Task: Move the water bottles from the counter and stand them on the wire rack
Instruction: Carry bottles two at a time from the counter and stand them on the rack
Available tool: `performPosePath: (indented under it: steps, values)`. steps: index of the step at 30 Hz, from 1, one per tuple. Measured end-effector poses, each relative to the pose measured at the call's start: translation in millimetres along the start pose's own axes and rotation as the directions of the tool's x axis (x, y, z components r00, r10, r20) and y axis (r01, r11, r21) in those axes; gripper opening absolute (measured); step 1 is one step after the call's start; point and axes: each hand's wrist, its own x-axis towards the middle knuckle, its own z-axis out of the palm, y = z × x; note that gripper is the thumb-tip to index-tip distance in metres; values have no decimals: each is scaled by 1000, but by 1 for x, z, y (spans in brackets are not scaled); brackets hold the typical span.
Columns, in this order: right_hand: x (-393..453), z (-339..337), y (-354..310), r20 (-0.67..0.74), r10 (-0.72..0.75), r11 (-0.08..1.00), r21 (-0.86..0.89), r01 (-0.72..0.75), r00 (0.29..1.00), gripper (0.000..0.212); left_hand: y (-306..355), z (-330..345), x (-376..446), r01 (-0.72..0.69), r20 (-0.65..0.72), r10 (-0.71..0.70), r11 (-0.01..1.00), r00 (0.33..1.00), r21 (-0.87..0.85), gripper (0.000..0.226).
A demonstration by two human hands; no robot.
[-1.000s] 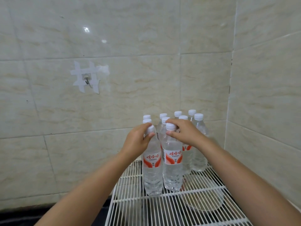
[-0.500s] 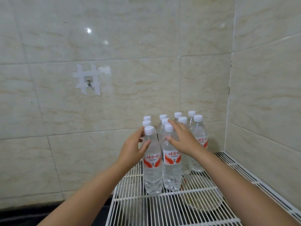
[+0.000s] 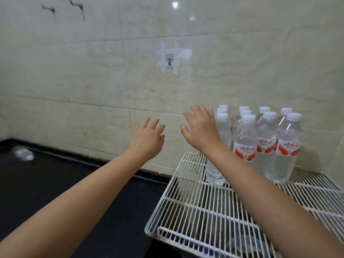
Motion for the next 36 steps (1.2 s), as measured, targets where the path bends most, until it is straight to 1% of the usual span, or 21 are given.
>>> performPosePath:
  steps: [2,4,7,10,12,14,19,22,26,30,36]
  values:
    - [7,17,-43,30,-66,996,61,64,997,46,-36,-8,-24,94,27,-96,993,995,78,46]
    - [12,34,-91,58,-141,984,122,133,988,47,-76,-19,-51,183,24,-189,972,982,149,46]
    - [15,60,-170,81,-256,947,222,233,963,49,-138,-36,-99,318,-2,-324,924,946,211,44]
    - [11,89,-252,108,-337,906,308,291,935,50,-200,-52,-151,419,-22,-430,865,903,278,44]
    - [5,109,-306,115,-380,878,356,319,918,48,-242,-61,-187,498,-32,-511,819,859,285,44]
    - [-2,130,-361,130,-405,853,410,323,905,47,-287,-69,-225,580,-21,-599,765,800,280,45]
    - [-26,175,-498,250,-453,833,459,307,856,48,-396,-87,-323,708,37,-748,641,662,297,49]
    - [-42,196,-568,295,-478,817,494,297,827,48,-448,-96,-374,750,72,-799,588,597,304,48]
    - [-52,224,-642,358,-515,805,514,295,779,49,-507,-97,-421,787,83,-836,540,542,299,48]
    - [-54,259,-702,433,-539,805,517,291,723,50,-564,-88,-445,817,97,-865,499,493,288,48]
    - [-32,334,-781,496,-561,803,521,291,663,50,-660,-63,-459,839,139,-885,466,445,279,46]
